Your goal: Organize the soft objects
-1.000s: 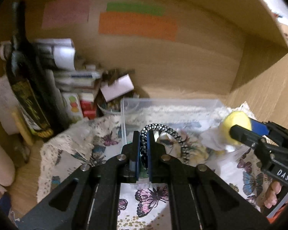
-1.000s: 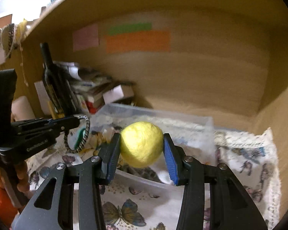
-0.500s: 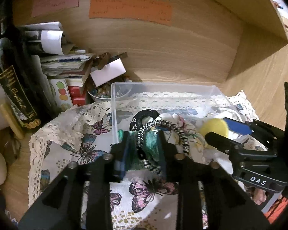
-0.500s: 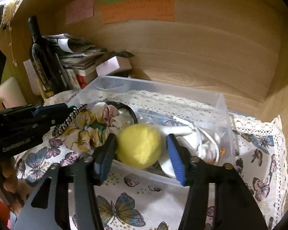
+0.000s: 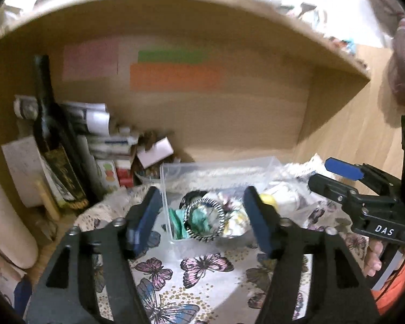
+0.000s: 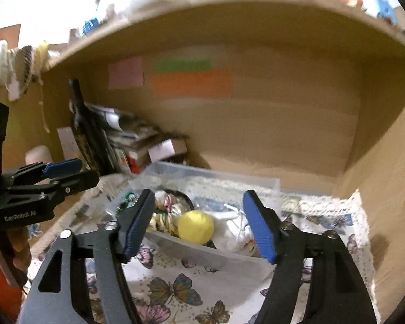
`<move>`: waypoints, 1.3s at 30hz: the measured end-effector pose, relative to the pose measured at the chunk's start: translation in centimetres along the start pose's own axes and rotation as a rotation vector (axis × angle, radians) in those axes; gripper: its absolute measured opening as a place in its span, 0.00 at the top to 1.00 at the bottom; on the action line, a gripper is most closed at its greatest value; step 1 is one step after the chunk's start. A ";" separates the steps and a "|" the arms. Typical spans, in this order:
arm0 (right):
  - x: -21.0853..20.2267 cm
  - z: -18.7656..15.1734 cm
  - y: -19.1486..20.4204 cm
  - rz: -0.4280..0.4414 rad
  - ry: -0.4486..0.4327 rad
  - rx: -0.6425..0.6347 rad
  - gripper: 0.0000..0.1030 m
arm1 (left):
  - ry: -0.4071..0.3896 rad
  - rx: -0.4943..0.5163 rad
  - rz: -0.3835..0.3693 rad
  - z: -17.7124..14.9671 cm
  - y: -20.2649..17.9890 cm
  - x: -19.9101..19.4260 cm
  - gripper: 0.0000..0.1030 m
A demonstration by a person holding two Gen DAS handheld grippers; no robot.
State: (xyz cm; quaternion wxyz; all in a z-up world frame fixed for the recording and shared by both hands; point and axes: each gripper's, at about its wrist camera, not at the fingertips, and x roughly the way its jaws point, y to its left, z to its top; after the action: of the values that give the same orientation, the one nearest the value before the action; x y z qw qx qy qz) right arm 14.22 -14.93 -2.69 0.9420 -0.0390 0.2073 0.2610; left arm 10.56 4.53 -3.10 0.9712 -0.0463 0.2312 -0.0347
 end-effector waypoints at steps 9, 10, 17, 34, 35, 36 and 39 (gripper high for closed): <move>-5.6 0.0 0.1 -0.023 -0.131 0.026 0.00 | -0.135 0.033 0.012 0.0 -2.0 -5.4 0.02; -6.0 -0.1 0.1 -0.022 -0.138 0.030 0.00 | -0.153 0.035 0.019 -0.2 -2.2 -6.1 0.01; -7.8 -0.7 0.3 -0.049 -0.166 0.032 0.00 | -0.188 0.048 0.021 -0.7 -3.0 -8.3 0.00; -9.2 -1.2 1.9 -0.056 -0.195 0.001 0.00 | -0.216 0.067 0.023 -1.2 -3.8 -9.5 0.00; -9.2 -1.2 2.0 -0.055 -0.196 -0.002 0.00 | -0.216 0.066 0.022 -1.2 -3.8 -9.5 0.00; -9.3 -1.2 2.0 -0.054 -0.198 -0.004 0.00 | -0.217 0.066 0.022 -1.2 -3.8 -9.5 0.00; -9.4 -1.2 2.1 -0.057 -0.204 -0.007 0.00 | -0.219 0.071 0.026 -1.1 -3.8 -9.5 0.00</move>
State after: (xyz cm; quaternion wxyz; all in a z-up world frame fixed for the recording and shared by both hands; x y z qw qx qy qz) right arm 5.44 -17.77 0.16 0.9651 -0.0212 0.1082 0.2376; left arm 1.45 1.47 0.53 0.9920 -0.0124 0.1232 -0.0249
